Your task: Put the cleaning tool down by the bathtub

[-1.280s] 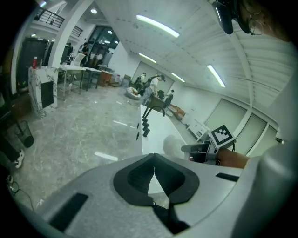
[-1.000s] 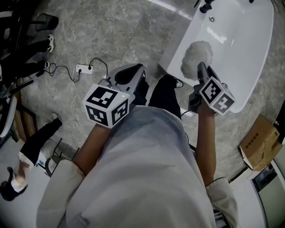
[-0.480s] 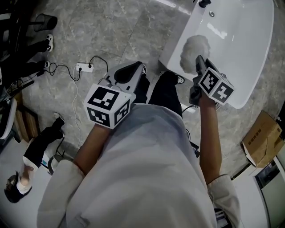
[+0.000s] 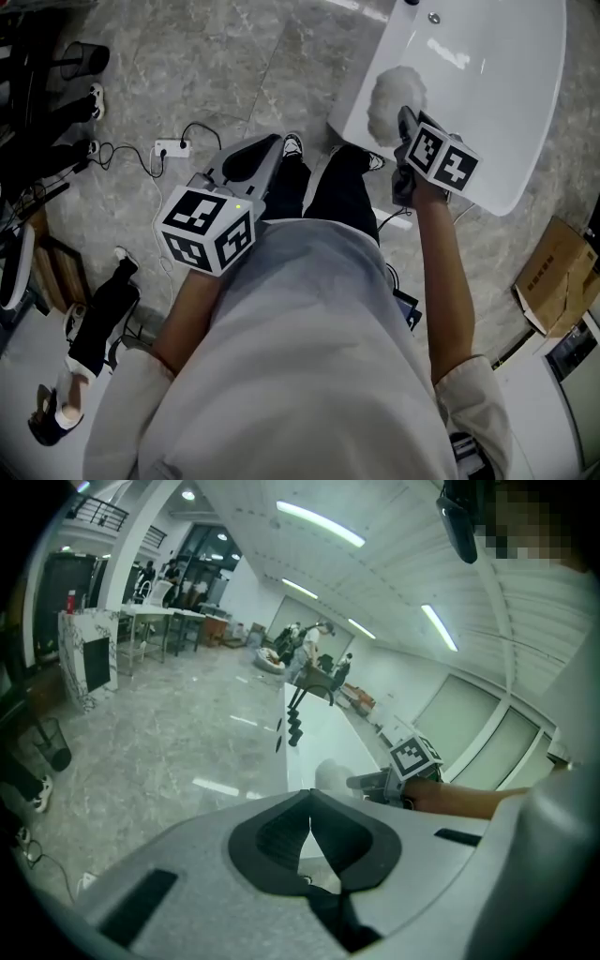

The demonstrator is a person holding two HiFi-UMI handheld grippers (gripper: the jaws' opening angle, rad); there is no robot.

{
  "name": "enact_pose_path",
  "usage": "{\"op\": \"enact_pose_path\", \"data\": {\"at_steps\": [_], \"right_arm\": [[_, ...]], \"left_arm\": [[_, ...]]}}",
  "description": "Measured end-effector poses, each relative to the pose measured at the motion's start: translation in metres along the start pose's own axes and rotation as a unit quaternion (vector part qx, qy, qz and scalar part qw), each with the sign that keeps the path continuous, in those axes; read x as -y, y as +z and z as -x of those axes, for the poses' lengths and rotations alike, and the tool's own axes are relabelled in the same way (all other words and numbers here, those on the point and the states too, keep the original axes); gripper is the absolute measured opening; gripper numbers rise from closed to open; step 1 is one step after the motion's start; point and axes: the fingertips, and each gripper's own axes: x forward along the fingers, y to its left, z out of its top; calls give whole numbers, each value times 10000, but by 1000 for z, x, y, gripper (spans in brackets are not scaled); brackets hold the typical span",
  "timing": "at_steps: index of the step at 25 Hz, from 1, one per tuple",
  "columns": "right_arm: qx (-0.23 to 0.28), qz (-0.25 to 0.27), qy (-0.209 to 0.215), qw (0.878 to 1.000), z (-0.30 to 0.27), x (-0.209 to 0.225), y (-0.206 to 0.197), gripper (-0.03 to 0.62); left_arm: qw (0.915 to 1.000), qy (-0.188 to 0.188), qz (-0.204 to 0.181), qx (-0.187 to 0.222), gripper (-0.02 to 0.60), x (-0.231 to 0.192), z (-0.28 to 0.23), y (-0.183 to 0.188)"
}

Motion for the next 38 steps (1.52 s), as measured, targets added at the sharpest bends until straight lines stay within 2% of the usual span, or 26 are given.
{"op": "enact_pose_path", "data": {"at_steps": [7, 38], "right_arm": [[-124, 51, -175, 9998, -16, 14, -8, 86], [-564, 61, -433, 9974, -86, 32, -13, 86]], "left_arm": [[10000, -4, 9, -15, 8, -2, -4, -1], [9996, 191, 143, -178, 9, -27, -6, 1]]}}
